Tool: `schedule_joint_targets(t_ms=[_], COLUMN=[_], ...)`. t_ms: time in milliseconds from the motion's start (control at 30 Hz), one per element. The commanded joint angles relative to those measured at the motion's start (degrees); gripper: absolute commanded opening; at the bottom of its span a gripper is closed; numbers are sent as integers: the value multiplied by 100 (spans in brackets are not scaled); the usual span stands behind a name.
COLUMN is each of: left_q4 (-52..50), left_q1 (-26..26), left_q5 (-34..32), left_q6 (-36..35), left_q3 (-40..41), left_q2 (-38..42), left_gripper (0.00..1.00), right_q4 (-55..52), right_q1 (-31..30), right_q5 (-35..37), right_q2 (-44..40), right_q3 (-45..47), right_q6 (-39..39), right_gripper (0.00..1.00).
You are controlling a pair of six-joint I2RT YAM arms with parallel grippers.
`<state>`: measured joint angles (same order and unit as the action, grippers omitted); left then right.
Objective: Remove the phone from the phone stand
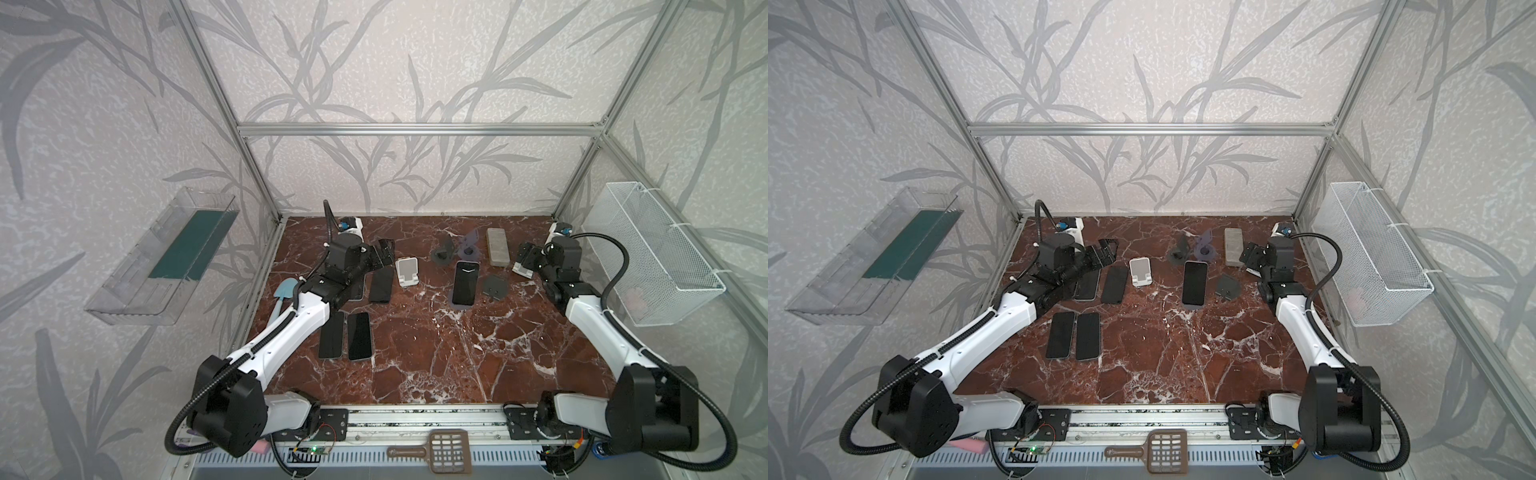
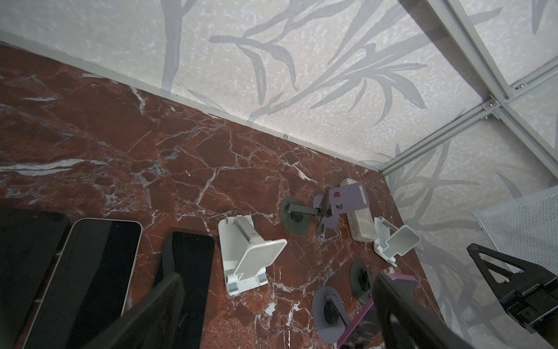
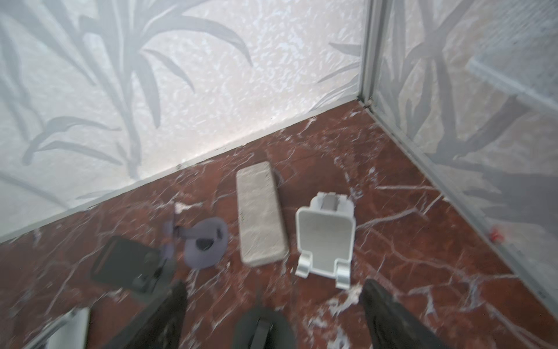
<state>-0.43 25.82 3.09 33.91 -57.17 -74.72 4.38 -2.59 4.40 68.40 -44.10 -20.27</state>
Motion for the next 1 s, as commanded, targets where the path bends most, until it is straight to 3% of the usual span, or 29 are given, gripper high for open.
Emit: schedule_joint_targets(t_ms=[0, 200, 400, 500, 700, 967], left_q4=[-349, -1323, -1900, -2276, -3317, -3054], left_q1=[397, 1418, 2442, 2781, 3217, 3332], left_q5=[-154, -856, -1893, -2181, -2782, -2948], left_q6=[-464, -856, -371, -109, 578, 747], left_q3=[-381, -1077, -1902, -2554, -3854, -4225], left_q2=[-191, -865, -1754, -2237, -3314, -3969], left_gripper=[98, 98, 99, 99, 99, 99], right_q4=[108, 48, -767, -677, -658, -632], right_q1=[-564, -1582, -1612, -1613, -1596, -1595], right_q5=[-178, 279, 1063, 1150, 1458, 1714], right_q2=[-700, -1555, -2542, -3004, -3035, -3203], right_q3=[710, 1192, 1374, 1799, 1920, 2030], right_q6=[-214, 77, 151, -7, -143, -218], right_gripper=[89, 89, 92, 93, 100, 99])
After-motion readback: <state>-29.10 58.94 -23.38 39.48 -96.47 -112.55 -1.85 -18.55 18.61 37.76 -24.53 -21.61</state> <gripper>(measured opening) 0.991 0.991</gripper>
